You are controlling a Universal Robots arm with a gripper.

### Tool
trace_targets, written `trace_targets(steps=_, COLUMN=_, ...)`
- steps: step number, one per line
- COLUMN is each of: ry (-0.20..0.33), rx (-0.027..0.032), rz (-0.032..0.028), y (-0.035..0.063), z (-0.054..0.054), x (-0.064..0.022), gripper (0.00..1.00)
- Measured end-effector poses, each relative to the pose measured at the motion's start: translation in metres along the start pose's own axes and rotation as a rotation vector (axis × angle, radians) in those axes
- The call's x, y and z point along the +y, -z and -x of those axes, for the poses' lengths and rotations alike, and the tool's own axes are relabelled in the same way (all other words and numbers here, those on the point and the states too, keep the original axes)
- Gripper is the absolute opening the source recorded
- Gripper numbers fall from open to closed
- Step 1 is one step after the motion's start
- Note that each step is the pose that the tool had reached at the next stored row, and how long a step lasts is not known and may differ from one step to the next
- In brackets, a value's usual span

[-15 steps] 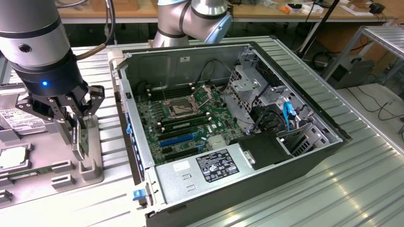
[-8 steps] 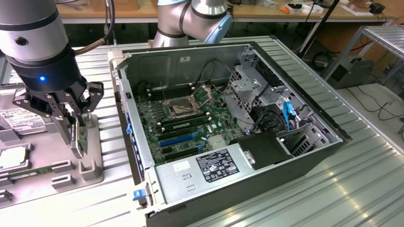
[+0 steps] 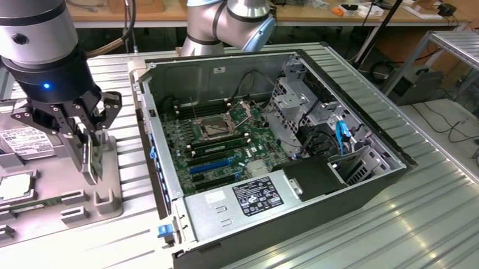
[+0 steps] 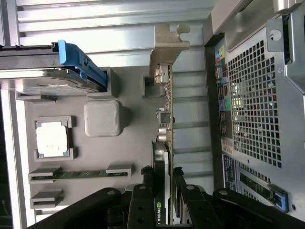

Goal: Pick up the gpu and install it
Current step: 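Pick up the gpu and move the gpu toward the slot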

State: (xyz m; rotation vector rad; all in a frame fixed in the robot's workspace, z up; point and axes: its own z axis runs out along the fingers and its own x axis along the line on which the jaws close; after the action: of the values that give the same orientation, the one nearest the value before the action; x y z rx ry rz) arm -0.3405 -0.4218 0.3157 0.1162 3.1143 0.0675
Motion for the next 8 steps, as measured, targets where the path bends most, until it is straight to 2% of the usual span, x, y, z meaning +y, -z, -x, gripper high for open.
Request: trace_targets(steps=8, ry=0.000, rx=0.0000, rz=0.0000, y=0.0129, z=0.000, x=0.0006, gripper=0.27)
